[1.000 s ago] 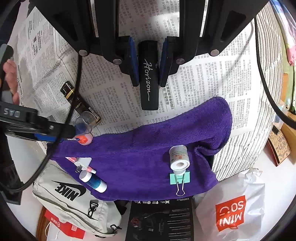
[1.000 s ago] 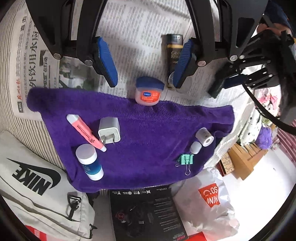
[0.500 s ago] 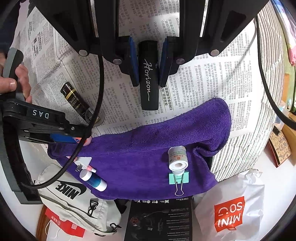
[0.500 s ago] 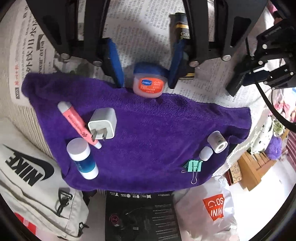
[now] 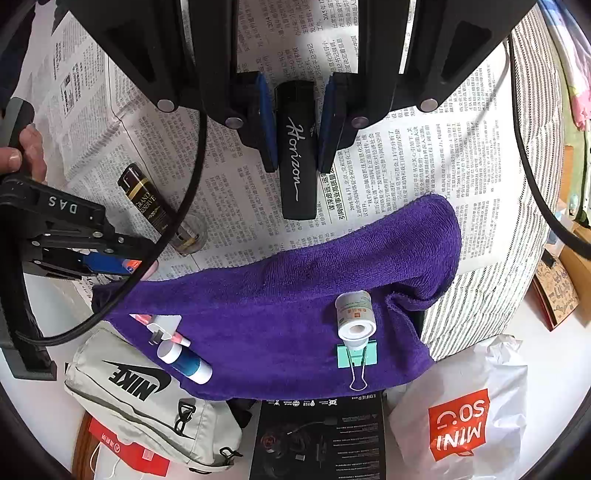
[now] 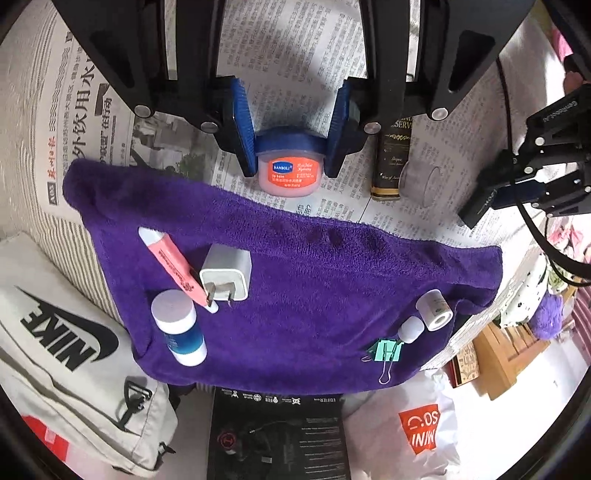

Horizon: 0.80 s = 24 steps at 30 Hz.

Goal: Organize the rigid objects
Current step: 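Grasp the Vaseline tin with the right tool, then carry the Horizon case onto the towel and open the left tool while the right tool holds the tin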

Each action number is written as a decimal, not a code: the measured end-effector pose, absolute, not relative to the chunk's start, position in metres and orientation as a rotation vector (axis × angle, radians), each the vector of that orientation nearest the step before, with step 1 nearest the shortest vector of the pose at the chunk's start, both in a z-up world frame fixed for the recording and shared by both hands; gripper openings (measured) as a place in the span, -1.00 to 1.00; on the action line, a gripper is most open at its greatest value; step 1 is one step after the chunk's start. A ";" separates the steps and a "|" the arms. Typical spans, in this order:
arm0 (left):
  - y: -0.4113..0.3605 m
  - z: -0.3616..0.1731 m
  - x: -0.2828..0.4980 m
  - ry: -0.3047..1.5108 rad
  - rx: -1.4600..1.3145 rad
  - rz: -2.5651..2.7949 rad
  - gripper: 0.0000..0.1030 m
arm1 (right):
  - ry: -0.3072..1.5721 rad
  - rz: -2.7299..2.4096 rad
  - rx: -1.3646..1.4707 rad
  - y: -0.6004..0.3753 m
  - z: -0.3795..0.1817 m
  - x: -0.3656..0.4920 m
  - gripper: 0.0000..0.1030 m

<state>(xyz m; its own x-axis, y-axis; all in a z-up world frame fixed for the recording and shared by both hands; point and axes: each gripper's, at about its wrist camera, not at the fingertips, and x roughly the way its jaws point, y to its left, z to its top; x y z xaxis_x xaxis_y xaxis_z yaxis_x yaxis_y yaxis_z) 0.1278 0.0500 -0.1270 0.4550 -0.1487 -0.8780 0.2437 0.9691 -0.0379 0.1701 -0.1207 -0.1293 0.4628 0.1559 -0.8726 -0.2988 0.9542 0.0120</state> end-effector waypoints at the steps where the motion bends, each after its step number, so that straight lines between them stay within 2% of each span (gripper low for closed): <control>1: 0.050 -0.127 0.128 1.073 0.101 -0.241 -0.59 | 1.046 0.276 -0.164 -0.119 -0.130 0.169 -0.28; 24: 0.063 -0.112 0.126 1.061 0.049 -0.261 -0.59 | 1.082 0.310 -0.072 -0.155 -0.118 0.144 -0.29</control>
